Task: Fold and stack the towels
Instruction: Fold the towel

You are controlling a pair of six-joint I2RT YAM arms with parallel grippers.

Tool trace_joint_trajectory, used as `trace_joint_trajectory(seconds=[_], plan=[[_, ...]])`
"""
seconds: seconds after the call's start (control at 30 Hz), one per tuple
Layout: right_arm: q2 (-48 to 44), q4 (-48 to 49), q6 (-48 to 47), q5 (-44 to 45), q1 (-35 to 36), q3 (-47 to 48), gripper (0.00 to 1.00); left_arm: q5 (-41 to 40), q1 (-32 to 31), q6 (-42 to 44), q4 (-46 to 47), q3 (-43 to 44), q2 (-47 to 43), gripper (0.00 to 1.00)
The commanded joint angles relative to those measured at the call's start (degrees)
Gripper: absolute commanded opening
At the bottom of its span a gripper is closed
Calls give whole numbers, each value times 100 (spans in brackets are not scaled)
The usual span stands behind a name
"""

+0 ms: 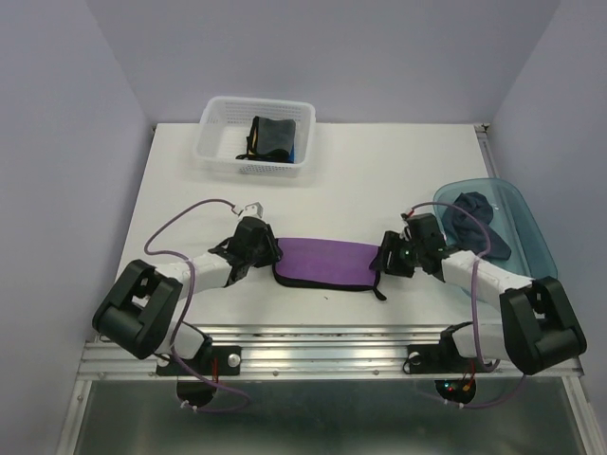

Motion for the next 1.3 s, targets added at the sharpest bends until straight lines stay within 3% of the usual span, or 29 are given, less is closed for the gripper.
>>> trace_joint_trajectory(seconds=[0.0, 0.23, 0.47, 0.7, 0.87, 1.07, 1.27], plan=[[329, 191, 46, 54, 112, 193, 58, 70, -24, 63, 206, 133, 197, 35], [444, 138, 81, 177, 165, 175, 33, 360, -33, 28, 452, -34, 224, 19], [-91, 60, 55, 335, 173, 315, 1, 527, -94, -42, 619, -218, 162, 3], [-470, -414, -200, 37, 261, 842, 1, 633, -375, -227, 953, -263, 223, 0], [-365, -837, -235, 19, 788, 1439, 1, 615, -499, -332, 1094, -219, 267, 0], [-154, -653, -68, -131, 1526, 1906, 1, 624, -613, -429, 1208, -219, 355, 0], [654, -179, 2, -174, 2168, 2380, 1, 607, -666, -499, 1270, -262, 373, 0]])
